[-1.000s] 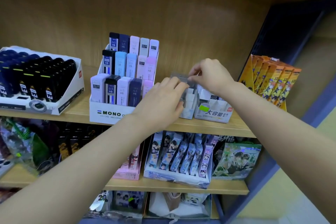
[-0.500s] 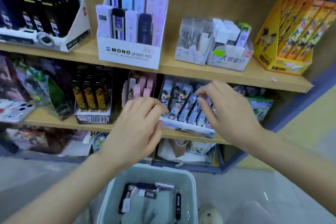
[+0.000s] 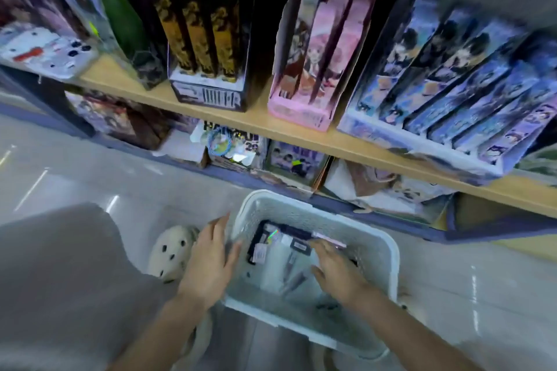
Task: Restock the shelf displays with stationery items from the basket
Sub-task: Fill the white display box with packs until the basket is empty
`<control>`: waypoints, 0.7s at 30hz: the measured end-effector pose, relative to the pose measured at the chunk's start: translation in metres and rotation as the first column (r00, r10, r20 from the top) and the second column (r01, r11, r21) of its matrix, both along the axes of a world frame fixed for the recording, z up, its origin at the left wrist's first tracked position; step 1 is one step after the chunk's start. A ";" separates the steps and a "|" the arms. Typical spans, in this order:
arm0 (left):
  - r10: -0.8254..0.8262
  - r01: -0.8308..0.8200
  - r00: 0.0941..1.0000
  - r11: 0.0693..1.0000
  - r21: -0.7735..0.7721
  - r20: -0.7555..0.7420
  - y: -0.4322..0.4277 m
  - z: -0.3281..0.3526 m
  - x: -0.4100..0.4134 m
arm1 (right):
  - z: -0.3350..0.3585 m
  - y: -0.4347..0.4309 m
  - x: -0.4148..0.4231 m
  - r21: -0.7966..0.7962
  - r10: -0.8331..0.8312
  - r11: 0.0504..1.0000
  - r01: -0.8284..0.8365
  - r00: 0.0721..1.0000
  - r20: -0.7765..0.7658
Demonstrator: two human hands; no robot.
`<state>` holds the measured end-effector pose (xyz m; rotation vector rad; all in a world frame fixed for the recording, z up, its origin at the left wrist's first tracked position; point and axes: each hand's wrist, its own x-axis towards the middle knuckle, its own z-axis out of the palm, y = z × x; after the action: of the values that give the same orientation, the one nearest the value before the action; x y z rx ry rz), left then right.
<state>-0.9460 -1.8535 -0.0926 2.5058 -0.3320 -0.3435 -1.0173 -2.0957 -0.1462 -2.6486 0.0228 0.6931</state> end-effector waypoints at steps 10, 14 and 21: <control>0.144 -0.234 0.943 0.928 -0.290 -0.301 -0.011 -0.032 -0.009 | -0.070 0.027 0.026 -0.178 -0.086 0.981 0.081 0.996 -0.023; 0.149 -0.250 0.937 0.918 -0.309 -0.316 -0.010 -0.033 -0.009 | -0.083 0.027 0.028 -0.264 -0.131 0.954 0.142 0.990 0.059; 0.174 -0.278 0.930 0.910 -0.309 -0.325 -0.010 -0.033 -0.009 | -0.091 0.029 0.031 -0.135 -0.200 0.973 0.186 0.975 -0.098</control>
<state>-0.9547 -1.8634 -0.1256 2.0769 0.0225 -0.5025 -0.9863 -2.0667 -0.2371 -2.6750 0.3624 0.7942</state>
